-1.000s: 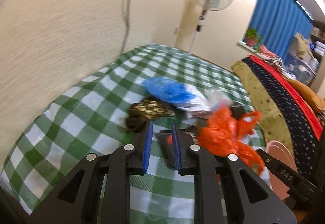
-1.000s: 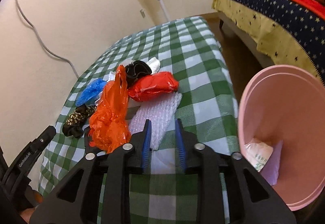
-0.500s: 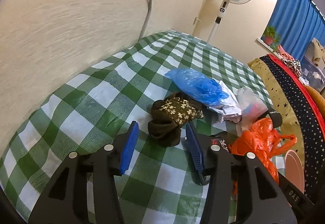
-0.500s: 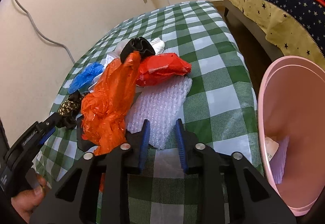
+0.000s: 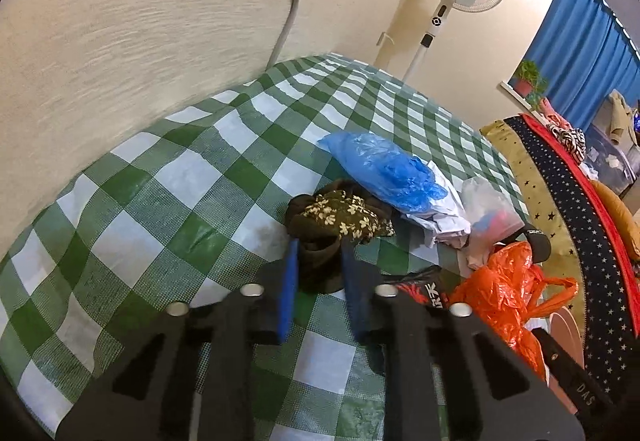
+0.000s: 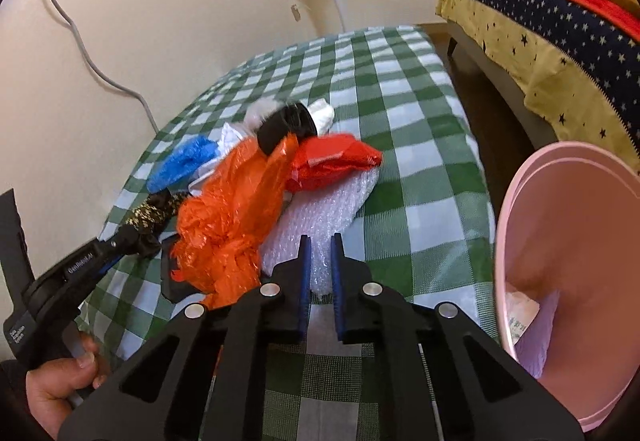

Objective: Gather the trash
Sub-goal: 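Grasp the dark floral cloth with the left tool while the right grasps white bubble wrap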

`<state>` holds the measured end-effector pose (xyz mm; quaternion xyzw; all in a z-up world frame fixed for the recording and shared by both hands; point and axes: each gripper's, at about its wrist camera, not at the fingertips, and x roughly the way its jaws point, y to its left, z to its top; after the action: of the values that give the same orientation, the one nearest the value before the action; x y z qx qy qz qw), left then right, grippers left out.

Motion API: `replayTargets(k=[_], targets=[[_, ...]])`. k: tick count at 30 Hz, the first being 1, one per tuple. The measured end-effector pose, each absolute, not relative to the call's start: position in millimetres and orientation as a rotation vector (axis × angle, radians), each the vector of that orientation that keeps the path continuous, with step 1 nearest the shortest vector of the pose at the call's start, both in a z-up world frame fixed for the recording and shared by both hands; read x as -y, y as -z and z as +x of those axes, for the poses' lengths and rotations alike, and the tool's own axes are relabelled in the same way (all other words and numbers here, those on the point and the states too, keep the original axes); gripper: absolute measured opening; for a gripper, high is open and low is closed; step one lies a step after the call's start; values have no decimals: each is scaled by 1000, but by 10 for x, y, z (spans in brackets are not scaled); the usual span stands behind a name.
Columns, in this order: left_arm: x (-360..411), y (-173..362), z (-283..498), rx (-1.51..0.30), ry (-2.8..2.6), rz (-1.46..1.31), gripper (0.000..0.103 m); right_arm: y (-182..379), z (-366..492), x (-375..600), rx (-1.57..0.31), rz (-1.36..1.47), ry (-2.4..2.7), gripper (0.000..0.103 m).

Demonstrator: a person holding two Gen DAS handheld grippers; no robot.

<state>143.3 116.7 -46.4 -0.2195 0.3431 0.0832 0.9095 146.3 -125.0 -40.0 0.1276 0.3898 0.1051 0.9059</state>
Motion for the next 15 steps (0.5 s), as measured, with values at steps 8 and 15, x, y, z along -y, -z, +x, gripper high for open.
replayTargets(k=[8, 15], targets=[[-1102, 331, 1313, -683, -148, -435, 7, 233, 1332, 1323, -753, 236, -213, 10], [-1025, 186, 1118, -656, -122, -412, 7, 91, 1132, 1368, -710, 210, -208, 10]])
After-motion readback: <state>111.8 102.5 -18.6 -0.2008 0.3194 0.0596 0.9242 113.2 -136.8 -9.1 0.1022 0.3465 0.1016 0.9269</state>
